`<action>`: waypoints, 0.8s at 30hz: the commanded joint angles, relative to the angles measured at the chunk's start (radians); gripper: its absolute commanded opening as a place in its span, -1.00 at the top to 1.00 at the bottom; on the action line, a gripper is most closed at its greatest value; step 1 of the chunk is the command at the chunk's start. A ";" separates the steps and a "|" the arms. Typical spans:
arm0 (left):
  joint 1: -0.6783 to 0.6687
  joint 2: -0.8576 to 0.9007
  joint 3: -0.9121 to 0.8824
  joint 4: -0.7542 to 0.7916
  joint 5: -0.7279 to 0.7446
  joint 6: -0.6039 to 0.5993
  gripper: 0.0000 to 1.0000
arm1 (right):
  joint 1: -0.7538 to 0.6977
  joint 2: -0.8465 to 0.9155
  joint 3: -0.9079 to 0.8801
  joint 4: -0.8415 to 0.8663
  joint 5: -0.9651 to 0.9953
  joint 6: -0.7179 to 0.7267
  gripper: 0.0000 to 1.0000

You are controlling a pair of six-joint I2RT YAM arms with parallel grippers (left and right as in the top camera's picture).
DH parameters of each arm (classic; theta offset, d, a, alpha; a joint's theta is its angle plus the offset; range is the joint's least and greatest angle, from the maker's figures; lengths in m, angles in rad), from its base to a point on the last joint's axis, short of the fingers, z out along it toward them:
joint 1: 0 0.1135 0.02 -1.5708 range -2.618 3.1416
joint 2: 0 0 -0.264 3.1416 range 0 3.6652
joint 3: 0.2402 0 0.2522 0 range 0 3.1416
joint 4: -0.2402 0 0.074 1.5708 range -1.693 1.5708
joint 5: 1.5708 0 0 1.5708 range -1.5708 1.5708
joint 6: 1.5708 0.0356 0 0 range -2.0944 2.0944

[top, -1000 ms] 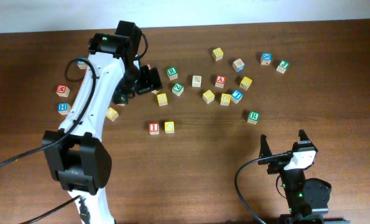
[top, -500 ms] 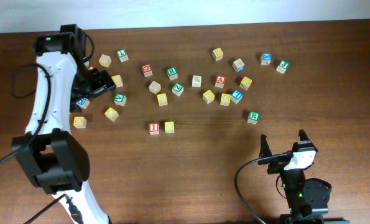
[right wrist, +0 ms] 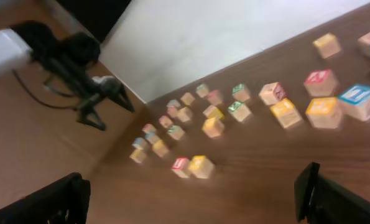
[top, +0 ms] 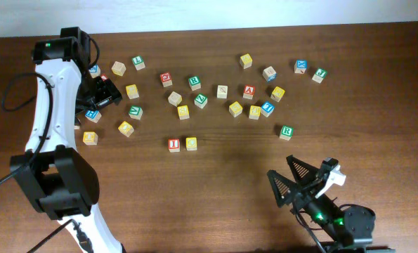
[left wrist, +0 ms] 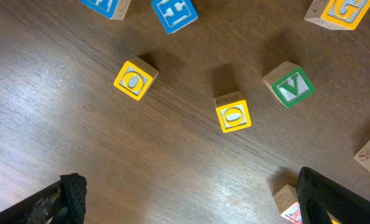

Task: Spell out ICRA
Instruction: 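Reach the right gripper to the green R block on the right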

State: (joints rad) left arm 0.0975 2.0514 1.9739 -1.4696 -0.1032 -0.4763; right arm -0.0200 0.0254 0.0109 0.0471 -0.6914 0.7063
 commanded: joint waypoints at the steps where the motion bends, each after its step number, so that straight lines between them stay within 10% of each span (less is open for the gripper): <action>1: 0.003 -0.008 0.005 0.002 0.009 -0.002 -0.98 | -0.006 -0.006 -0.005 0.167 -0.058 0.097 -0.97; 5: 0.003 -0.008 0.005 0.003 0.009 -0.002 -0.98 | -0.006 -0.006 0.014 0.536 0.028 0.108 -0.96; 9: 0.004 -0.008 0.005 0.003 0.009 -0.002 -0.98 | -0.007 0.037 0.202 0.452 0.100 -0.042 -0.96; 18: 0.004 -0.008 0.005 0.003 0.009 -0.002 -0.98 | -0.006 0.653 0.961 -0.410 0.103 -0.668 -0.96; 24: 0.004 -0.008 0.005 0.003 0.008 -0.002 -0.98 | -0.006 1.225 1.477 -1.143 0.329 -0.699 -0.96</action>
State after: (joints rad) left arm 0.0978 2.0514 1.9739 -1.4670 -0.1005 -0.4763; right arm -0.0204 1.0832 1.3319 -0.9623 -0.4702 0.0414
